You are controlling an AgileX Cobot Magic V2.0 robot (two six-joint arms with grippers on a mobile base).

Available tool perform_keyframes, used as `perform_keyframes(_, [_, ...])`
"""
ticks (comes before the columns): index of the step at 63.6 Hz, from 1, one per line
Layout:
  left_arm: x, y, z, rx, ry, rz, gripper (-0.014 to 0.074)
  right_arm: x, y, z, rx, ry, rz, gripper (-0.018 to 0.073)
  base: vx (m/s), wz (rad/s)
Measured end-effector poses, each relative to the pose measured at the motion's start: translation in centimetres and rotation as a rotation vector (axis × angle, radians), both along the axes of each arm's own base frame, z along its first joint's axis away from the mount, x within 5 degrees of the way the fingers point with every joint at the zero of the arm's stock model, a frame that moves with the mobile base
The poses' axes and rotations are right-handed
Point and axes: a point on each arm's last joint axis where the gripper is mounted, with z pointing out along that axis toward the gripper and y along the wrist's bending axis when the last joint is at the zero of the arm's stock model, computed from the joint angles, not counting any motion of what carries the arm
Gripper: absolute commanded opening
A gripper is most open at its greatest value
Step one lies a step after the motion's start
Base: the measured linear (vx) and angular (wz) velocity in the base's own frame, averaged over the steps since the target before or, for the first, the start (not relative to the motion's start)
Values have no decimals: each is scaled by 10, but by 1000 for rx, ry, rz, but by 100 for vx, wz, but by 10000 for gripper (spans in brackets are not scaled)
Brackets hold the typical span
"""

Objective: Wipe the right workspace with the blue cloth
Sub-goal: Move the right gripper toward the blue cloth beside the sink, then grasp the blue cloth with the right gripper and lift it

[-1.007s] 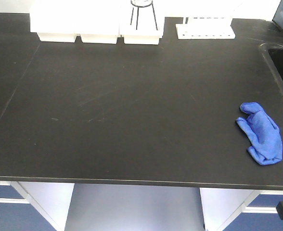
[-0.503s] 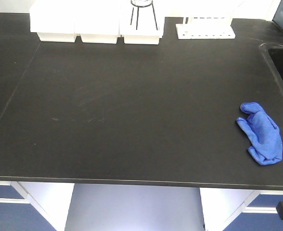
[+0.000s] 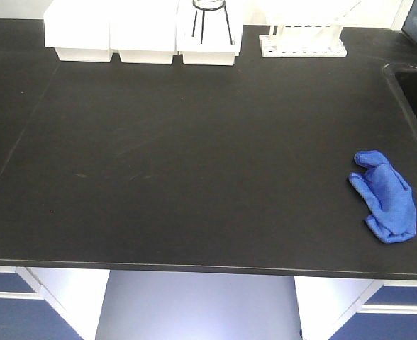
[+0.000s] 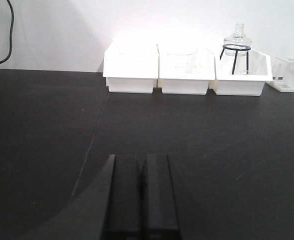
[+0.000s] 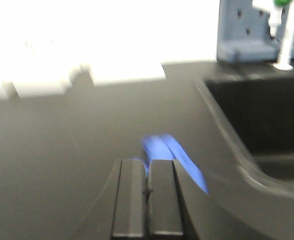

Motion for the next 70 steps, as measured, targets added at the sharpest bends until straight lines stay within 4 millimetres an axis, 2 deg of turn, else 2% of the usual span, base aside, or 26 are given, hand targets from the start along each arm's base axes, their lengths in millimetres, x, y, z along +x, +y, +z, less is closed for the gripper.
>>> perform_keyframes(26, [0,0,0,0,0,0,-6,-3,0,32,38,-362,5,-4,0,0])
perform_keyframes(31, [0,0,0,0,0,0,-6,-3,0,35,22,-311,4,-3,0,0])
perform_keyframes(36, [0,0,0,0,0,0,-6,-6,0,48,-24,-232,-3,-3,0,0])
perform_keyframes(40, [0,0,0,0,0,0,-6,-9,0,64,-80,-153,-9,-3,0,0])
perform_keyframes(47, [0,0,0,0,0,0,-6,-5,-5,106,-205,-33,-58,-3,0,0])
perform_keyframes(54, [0,0,0,0,0,0,-6,20,-13,128,-344,109,-97,-1,0,0])
perform_keyframes(58, [0,0,0,0,0,0,-6,41,-17,127,-426,204,-101,-1,0,0])
perform_keyframes(62, [0,0,0,0,0,0,-6,65,-21,115,-500,322,-85,0,0,0])
perform_keyframes(70, [0,0,0,0,0,0,-6,112,-26,77,-552,589,-14,7,0,0])
